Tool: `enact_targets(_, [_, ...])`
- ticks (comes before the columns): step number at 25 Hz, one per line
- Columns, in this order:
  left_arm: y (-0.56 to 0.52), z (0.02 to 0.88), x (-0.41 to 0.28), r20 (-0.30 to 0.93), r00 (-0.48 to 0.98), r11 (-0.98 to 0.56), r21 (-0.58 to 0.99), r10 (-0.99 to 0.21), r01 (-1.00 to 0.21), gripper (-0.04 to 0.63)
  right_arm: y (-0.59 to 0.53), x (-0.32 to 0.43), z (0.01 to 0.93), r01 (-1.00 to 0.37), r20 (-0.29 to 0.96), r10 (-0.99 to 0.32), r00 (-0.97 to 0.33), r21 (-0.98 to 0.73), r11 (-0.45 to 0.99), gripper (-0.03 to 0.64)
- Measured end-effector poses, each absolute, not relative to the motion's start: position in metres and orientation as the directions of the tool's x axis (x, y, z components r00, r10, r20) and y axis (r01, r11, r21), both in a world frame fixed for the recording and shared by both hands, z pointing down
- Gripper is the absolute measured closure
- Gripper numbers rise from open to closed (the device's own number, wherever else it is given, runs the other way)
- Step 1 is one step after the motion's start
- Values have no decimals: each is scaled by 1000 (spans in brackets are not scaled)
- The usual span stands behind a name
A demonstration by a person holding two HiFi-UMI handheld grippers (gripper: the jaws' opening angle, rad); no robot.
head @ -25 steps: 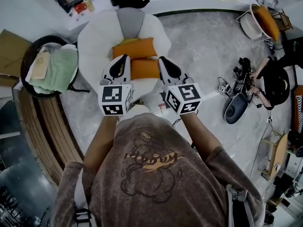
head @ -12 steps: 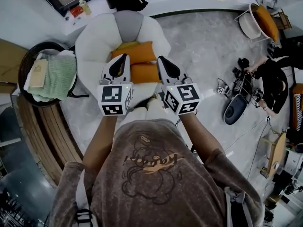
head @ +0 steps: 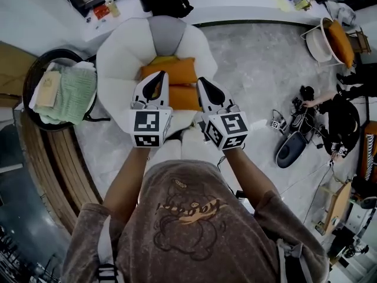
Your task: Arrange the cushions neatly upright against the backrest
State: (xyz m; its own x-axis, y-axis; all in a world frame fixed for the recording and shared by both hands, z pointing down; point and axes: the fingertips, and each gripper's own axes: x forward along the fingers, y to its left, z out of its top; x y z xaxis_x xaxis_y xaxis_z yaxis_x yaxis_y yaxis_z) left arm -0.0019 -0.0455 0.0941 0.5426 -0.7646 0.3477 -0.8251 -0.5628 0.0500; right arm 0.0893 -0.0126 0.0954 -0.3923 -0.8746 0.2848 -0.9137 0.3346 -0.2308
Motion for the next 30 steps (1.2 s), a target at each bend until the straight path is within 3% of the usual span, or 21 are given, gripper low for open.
enact_targets(30, [-128,227,0,437,505,-540,51,-744,-840,591,-96,93,216,-904,303,-854,-423,-208,374,598])
